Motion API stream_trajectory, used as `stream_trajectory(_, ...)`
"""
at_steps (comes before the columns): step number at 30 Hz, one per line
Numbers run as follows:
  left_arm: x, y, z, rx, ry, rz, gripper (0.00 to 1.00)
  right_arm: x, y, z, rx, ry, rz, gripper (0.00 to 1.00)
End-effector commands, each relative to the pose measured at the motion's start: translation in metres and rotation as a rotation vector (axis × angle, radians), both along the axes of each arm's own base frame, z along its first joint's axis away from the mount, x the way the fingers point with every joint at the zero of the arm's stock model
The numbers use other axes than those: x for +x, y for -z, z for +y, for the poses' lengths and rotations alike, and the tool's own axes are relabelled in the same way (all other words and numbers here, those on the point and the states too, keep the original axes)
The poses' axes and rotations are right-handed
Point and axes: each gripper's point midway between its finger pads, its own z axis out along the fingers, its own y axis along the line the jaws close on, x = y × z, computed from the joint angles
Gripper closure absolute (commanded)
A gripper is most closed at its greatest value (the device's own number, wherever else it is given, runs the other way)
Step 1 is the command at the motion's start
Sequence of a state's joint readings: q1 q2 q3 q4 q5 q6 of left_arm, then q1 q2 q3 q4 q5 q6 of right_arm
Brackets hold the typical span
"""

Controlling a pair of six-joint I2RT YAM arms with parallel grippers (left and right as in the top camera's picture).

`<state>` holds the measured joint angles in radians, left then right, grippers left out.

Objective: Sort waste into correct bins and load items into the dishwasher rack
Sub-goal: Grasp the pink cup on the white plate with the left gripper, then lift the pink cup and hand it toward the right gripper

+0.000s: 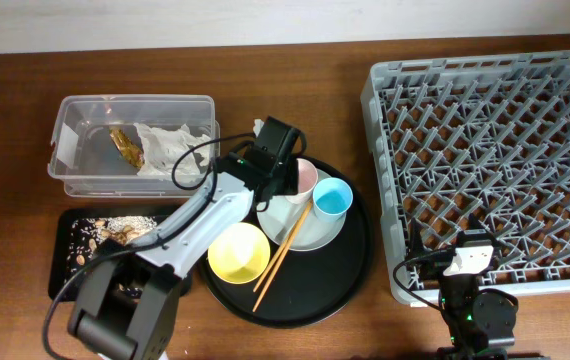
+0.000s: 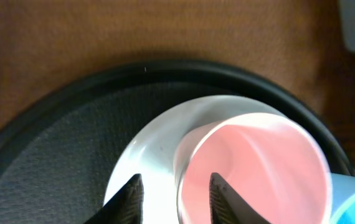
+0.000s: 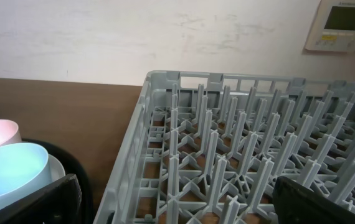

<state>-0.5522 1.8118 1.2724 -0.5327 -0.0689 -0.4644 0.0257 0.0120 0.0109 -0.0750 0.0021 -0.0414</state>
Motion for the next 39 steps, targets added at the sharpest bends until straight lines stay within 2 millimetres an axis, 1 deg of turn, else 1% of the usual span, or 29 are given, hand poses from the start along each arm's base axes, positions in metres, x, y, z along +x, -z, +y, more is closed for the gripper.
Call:
stream_trajectory(1, 0.001, 0.004, -0.004, -0.012, 0.013, 0.016, 0.79, 0.000, 0.003, -0.002, 0.001, 0.010, 0.005, 0.01)
stream_trajectory(3, 0.001, 0.004, -0.004, -0.011, 0.013, 0.018, 0.95, 0.000, 0.003, -0.002, 0.001, 0.010, 0.005, 0.01)
stream_trajectory(4, 0.001, 0.004, -0.003, -0.012, 0.012, 0.019, 1.00, 0.000, 0.003, -0.002, 0.002, 0.010, 0.005, 0.01)
stream_trajectory(6, 0.004, -0.004, -0.002, -0.024, 0.007, 0.003, 1.00, 0.000, 0.003, -0.002, 0.001, 0.010, 0.005, 0.01)
stream_trajectory(8, 0.010, -0.033, 0.002, -0.055, -0.007, -0.047, 1.00, 0.000, 0.003, -0.002, 0.001, 0.010, 0.005, 0.01)
stream_trajectory(9, 0.011, -0.049, 0.005, -0.073, -0.013, -0.073, 1.00, 0.000, 0.003, -0.002, 0.001, 0.010, 0.005, 0.01)
stream_trajectory(10, 0.010, -0.077, 0.007, -0.128, -0.007, -0.103, 1.00, 0.000, 0.002, -0.002, 0.001, 0.010, 0.003, 0.01)
stream_trajectory(12, 0.004, -0.125, 0.010, -0.247, 0.018, -0.142, 1.00, 0.000, -0.001, -0.004, -0.019, 0.020, -0.010, 0.01)
stream_trajectory(13, -0.004, -0.155, 0.011, -0.352, 0.054, -0.150, 1.00, 0.000, -0.001, -0.002, -0.024, 0.007, -0.011, 0.01)
stream_trajectory(14, -0.013, -0.177, 0.012, -0.446, 0.095, -0.148, 1.00, 0.000, 0.002, 0.002, -0.023, -0.019, 0.002, 0.01)
stream_trajectory(15, -0.026, -0.204, 0.014, -0.576, 0.160, -0.140, 1.00, 0.000, 0.001, 0.004, -0.018, -0.029, -0.004, 0.01)
stream_trajectory(16, -0.036, -0.222, 0.016, -0.676, 0.216, -0.128, 1.00, 0.000, -0.004, 0.009, 0.020, -0.056, -0.020, 0.01)
stream_trajectory(17, -0.049, -0.244, 0.022, -0.799, 0.286, -0.111, 1.00, -0.001, -0.011, 0.019, 0.110, -0.106, -0.043, 0.01)
stream_trajectory(18, -0.059, -0.260, 0.031, -0.893, 0.350, -0.100, 1.00, -0.004, -0.022, 0.031, 0.183, -0.179, -0.060, 0.01)
stream_trajectory(19, -0.067, -0.272, 0.040, -0.975, 0.413, -0.094, 1.00, -0.012, -0.045, 0.048, 0.264, -0.283, -0.082, 0.01)
stream_trajectory(20, -0.071, -0.278, 0.044, -1.014, 0.443, -0.093, 1.00, -0.028, -0.081, 0.067, 0.342, -0.412, -0.119, 0.01)
stream_trajectory(22, -0.075, -0.284, 0.046, -1.049, 0.470, -0.084, 1.00, -0.057, -0.142, 0.088, 0.315, -0.571, -0.196, 0.01)
stream_trajectory(23, -0.077, -0.284, 0.045, -1.053, 0.478, -0.080, 1.00, -0.073, -0.167, 0.100, 0.317, -0.656, -0.170, 0.01)
stream_trajectory(24, -0.079, -0.286, 0.043, -1.064, 0.491, -0.075, 1.00, -0.083, -0.182, 0.113, 0.345, -0.740, -0.080, 0.01)
stream_trajectory(26, -0.086, -0.290, 0.039, -1.089, 0.527, -0.059, 1.00, -0.098, -0.197, 0.136, 0.404, -0.916, 0.103, 0.01)
stream_trajectory(27, -0.090, -0.291, 0.036, -1.094, 0.547, -0.054, 1.00, -0.104, -0.203, 0.144, 0.403, -0.996, 0.130, 0.01)
stream_trajectory(28, -0.094, -0.291, 0.030, -1.097, 0.569, -0.044, 1.00, -0.112, -0.214, 0.153, 0.396, -1.109, 0.154, 0.01)
stream_trajectory(29, -0.098, -0.291, 0.024, -1.098, 0.591, -0.035, 1.00, -0.114, -0.221, 0.158, 0.390, -1.182, 0.169, 0.01)
stream_trajectory(30, -0.106, -0.291, 0.012, -1.095, 0.638, -0.025, 1.00, -0.108, -0.222, 0.159, 0.392, -1.205, 0.180, 0.01)
stream_trajectory(32, -0.116, -0.289, -0.004, -1.077, 0.688, -0.018, 1.00, -0.095, -0.218, 0.160, 0.411, -1.206, 0.211, 0.01)
stream_trajectory(34, -0.122, -0.284, -0.019, -1.043, 0.709, -0.011, 1.00, -0.091, -0.217, 0.163, 0.382, -1.262, 0.204, 0.01)
stream_trajectory(35, -0.129, -0.283, -0.028, -1.042, 0.734, 0.003, 1.00, -0.087, -0.218, 0.164, 0.369, -1.286, 0.192, 0.01)
stream_trajectory(37, -0.140, -0.283, -0.038, -1.044, 0.773, 0.024, 1.00, -0.077, -0.217, 0.164, 0.371, -1.285, 0.194, 0.01)
stream_trajectory(39, -0.147, -0.282, -0.048, -1.033, 0.797, 0.036, 1.00, -0.067, -0.210, 0.164, 0.397, -1.283, 0.231, 0.01)
